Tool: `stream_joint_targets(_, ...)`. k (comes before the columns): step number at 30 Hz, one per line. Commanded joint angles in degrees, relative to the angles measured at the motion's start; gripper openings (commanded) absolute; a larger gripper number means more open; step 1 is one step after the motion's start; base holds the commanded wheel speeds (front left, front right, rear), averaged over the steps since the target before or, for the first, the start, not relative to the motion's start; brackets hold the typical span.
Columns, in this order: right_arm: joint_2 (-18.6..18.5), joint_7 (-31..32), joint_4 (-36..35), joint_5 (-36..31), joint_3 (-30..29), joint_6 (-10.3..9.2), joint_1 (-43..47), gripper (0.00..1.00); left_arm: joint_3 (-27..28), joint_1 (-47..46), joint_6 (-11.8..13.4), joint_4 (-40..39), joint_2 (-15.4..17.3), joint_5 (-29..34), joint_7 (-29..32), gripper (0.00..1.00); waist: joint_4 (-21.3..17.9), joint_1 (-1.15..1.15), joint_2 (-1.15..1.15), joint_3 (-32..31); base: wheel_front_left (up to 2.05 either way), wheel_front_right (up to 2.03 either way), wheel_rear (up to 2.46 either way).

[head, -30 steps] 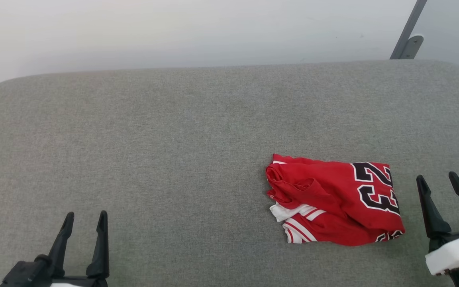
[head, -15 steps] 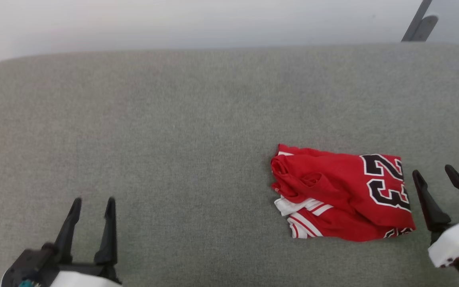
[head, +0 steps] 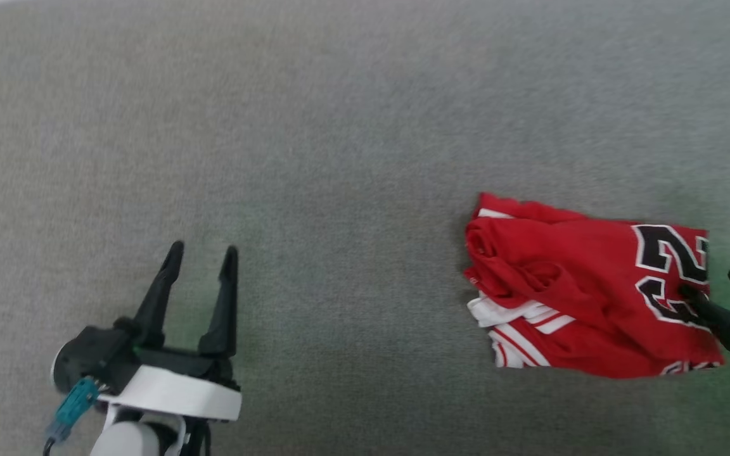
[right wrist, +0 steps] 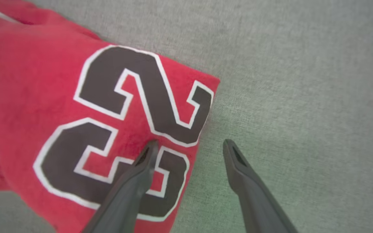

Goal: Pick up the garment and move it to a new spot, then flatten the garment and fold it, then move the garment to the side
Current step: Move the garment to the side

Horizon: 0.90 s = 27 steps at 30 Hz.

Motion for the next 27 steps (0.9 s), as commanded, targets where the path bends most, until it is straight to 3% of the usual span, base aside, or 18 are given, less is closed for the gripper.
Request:
stream_joint_targets(1,0.39,1.98,-0.56,0.26,-0.57,-0.06,-0.56,1.0,-0.39,-1.3,0.14,0.15,-0.02,-0.36,-0.25,1.0,1.64,0.0,0.0,2.14,0.0,0.0,0.0)
stream_joint_targets(7,3.12,8.19,-0.16,-1.2,-1.74,-0.05,-0.62,1.0,-1.78,-4.31,0.14,0.72,0.28,-0.97,-0.25,1.0,3.04,0.0,0.0,5.33,0.0,0.0,0.0)
stream_joint_targets(8,3.8,8.62,-0.1,-1.19,-1.56,-0.04,-0.57,0.83,-1.8,-4.76,0.14,0.75,0.45,-1.03,-0.25,1.0,2.99,0.0,0.0,5.7,0.0,0.0,0.0)
stream_joint_targets(9,4.27,8.85,-0.16,-1.26,-1.2,-0.04,-0.64,0.48,-1.86,-5.15,0.14,0.78,0.7,-1.03,-0.26,1.0,2.87,0.0,0.0,5.99,0.0,0.0,0.0)
stream_joint_targets(10,4.79,8.69,-0.18,-1.3,-0.96,-0.04,-0.67,0.26,-2.09,-5.45,0.14,0.86,0.87,-1.02,-0.26,1.0,2.62,0.0,0.0,6.24,0.0,0.0,0.0)
stream_joint_targets(11,5.13,8.07,-0.31,-1.42,-0.73,-0.04,-0.89,0.07,-2.18,-5.8,0.14,0.85,1.19,-0.97,-0.25,1.0,2.2,0.0,0.0,6.5,0.0,0.0,0.0)
stream_joint_targets(12,5.34,7.44,-0.34,-1.55,-0.9,-0.04,-1.14,0.0,-2.41,-6.18,0.14,0.82,1.37,-0.92,-0.25,1.0,1.8,0.0,0.0,6.67,0.0,0.0,0.0)
stream_joint_targets(16,5.46,3.29,-0.78,-2.09,-3.0,-0.19,-3.03,0.0,-2.49,-7.68,0.14,0.35,3.11,-1.1,-0.25,1.0,-1.22,0.0,0.0,7.65,0.0,0.0,0.0)
stream_joint_targets(27,4.49,-7.34,2.36,-3.59,-16.52,-0.1,-8.47,0.0,-6.42,-16.42,0.14,-2.12,9.03,-1.45,-0.19,1.0,-9.71,0.0,0.0,14.26,0.0,0.0,0.0)
